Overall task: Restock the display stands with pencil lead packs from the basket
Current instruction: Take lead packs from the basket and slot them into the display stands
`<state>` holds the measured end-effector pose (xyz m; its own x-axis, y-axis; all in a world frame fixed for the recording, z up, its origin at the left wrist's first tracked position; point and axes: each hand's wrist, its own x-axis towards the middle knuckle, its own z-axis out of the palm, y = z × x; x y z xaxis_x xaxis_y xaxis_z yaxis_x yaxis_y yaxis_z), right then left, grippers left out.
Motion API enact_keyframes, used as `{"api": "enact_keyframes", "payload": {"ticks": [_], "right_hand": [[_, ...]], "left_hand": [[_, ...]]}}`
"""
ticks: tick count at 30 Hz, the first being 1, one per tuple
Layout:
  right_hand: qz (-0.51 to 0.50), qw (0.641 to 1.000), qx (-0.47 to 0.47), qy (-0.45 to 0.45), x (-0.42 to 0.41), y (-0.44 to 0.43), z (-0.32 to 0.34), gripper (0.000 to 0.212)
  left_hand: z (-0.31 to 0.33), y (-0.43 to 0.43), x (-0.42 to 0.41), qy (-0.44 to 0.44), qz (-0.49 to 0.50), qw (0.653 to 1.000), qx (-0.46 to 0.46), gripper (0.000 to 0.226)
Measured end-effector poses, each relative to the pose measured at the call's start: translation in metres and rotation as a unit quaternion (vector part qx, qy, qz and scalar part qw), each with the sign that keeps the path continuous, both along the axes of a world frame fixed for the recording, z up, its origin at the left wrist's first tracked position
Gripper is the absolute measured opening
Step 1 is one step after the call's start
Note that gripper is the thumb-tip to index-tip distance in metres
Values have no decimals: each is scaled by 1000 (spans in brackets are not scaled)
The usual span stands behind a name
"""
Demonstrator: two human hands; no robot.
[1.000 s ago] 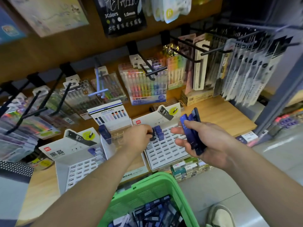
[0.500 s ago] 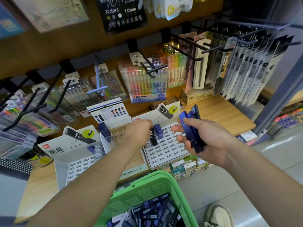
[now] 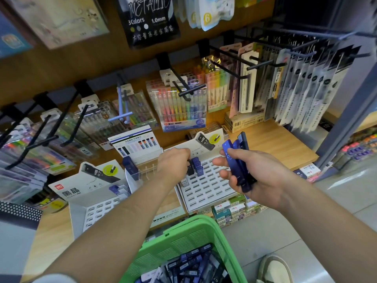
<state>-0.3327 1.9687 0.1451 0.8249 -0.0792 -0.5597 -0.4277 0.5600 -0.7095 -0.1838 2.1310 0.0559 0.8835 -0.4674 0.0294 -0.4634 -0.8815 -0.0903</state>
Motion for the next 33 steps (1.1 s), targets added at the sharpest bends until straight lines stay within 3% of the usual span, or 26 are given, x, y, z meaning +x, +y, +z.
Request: {"api": "enact_keyframes", "payload": {"ticks": [12,14,15,16,17,18,19,20,21,23,26,29,33], "right_hand": [[-15,1000,16,5,0,0,-1,22],[-11,1000,16,0,-1,1,-1,23],[-9,1000,14,-3,-1,1,-2,23],[-7,1000,13,-5,-1,1,-2,24],[-3,1000,10,-8,-1,1,-2,23],[6,1000,6,-11,-1,2,-2,21],[19,1000,0,-14,-1,2,-2,19],[37,999,-9,-18,-1,4,-2,19],[56,998,-18,-23,-1,6,-2,19],[84,995,-43,-29,-1,12,-2,21],[102,990,-88,-32,2,19,-3,25],[112,986,-117,-29,5,21,-4,23],[37,989,-144,3,10,16,-5,19]], "left_hand": [[-6,-8,-10,-4,-4,994,113,36],[-1,-6,-13,23,6,998,54,31],[5,-5,-16,59,22,997,-47,26],[14,-4,-22,121,52,972,-197,23],[25,-4,-31,212,85,904,-362,22],[36,-3,-42,304,97,804,-503,22],[45,0,-51,377,81,712,-587,23],[52,2,-59,428,57,646,-630,26],[58,5,-66,463,31,602,-650,30],[67,8,-78,483,3,567,-667,35],[73,14,-86,437,42,569,-695,29],[75,28,-83,405,103,587,-693,38],[76,51,-72,349,174,647,-655,28]]}}
